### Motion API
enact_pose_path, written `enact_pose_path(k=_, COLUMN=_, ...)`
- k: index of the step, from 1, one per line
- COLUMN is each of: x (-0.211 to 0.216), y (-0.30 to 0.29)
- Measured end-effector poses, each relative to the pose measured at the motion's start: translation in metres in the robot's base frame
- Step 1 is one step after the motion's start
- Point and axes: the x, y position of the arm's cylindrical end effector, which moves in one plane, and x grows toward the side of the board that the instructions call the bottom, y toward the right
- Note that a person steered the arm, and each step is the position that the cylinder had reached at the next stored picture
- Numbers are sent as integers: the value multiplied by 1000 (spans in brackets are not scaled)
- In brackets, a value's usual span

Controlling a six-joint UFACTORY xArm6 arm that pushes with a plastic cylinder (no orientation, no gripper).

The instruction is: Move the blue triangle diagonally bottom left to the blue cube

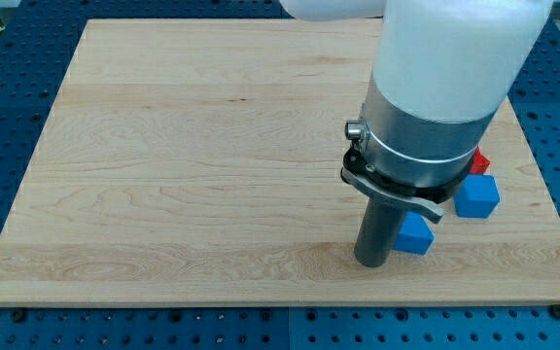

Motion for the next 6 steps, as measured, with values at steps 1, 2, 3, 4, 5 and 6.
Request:
enact_pose_path(k=1, x=-22, y=0)
enact_pose_path(k=2, x=-18, y=5)
enact_pose_path(k=3, x=-12, y=16)
enact_pose_path(k=4, x=-12, y=22)
enact_pose_path(k=5, x=-12, y=36)
enact_pose_path(k=6, x=-3, y=53)
